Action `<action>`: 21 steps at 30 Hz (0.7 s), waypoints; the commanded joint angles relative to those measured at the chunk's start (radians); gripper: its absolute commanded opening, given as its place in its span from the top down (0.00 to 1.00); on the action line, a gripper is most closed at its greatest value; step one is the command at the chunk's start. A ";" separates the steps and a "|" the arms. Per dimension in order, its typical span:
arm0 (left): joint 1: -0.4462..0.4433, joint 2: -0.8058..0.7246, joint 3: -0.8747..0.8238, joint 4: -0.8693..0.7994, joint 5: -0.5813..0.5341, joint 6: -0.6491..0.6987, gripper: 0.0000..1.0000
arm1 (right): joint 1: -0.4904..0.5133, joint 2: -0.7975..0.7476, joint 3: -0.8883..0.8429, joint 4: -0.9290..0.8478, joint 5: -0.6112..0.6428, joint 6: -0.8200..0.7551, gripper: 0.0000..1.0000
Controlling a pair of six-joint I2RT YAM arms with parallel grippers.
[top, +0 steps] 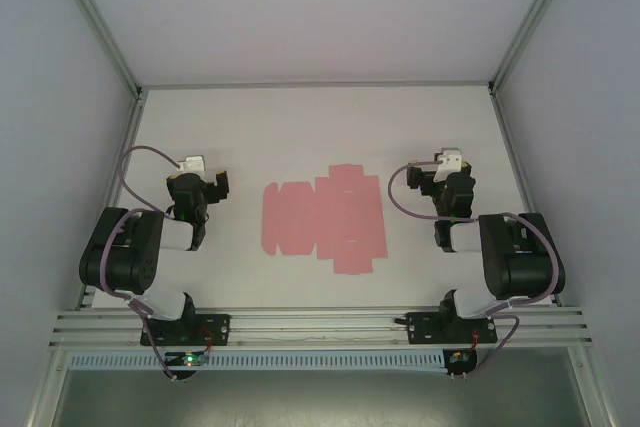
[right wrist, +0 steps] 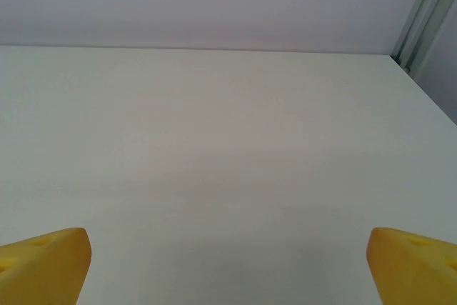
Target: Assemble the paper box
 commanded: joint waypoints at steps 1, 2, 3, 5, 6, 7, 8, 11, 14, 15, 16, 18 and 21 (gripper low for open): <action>0.005 -0.020 0.013 0.019 0.003 -0.007 0.00 | 0.003 -0.006 0.001 0.013 0.015 0.014 0.02; 0.005 -0.020 0.013 0.019 0.003 -0.007 0.00 | 0.004 -0.006 0.000 0.014 0.015 0.014 0.02; 0.005 -0.020 0.013 0.019 0.003 -0.007 0.00 | 0.004 -0.006 -0.001 0.015 0.015 0.015 0.02; 0.005 -0.020 0.014 0.019 0.003 -0.007 0.00 | 0.004 -0.007 0.000 0.014 0.014 0.014 0.02; 0.005 -0.020 0.013 0.021 0.003 -0.006 0.00 | 0.004 -0.005 0.001 0.013 0.016 0.015 0.02; 0.005 -0.020 0.014 0.019 0.004 -0.007 0.00 | 0.004 -0.005 0.000 0.013 0.015 0.015 0.02; 0.005 -0.020 0.013 0.019 0.002 -0.007 0.00 | 0.004 -0.004 0.001 0.014 0.014 0.017 0.02; 0.005 -0.020 0.013 0.020 0.002 -0.007 0.00 | 0.003 -0.003 0.002 0.011 0.014 0.017 0.02; 0.005 -0.020 0.013 0.020 0.003 -0.007 0.00 | 0.003 -0.004 0.002 0.011 0.014 0.017 0.02; 0.005 -0.020 0.013 0.018 0.003 -0.007 0.00 | 0.002 -0.005 0.001 0.012 0.013 0.017 0.02; 0.005 -0.020 0.014 0.020 0.004 -0.006 0.00 | 0.001 -0.004 0.002 0.012 0.013 0.017 0.02; 0.005 -0.020 0.013 0.019 0.003 -0.007 0.00 | 0.002 -0.005 0.002 0.012 0.012 0.018 0.02; 0.005 -0.021 0.017 0.012 0.022 -0.001 0.00 | -0.004 -0.006 0.001 0.013 -0.002 0.025 0.02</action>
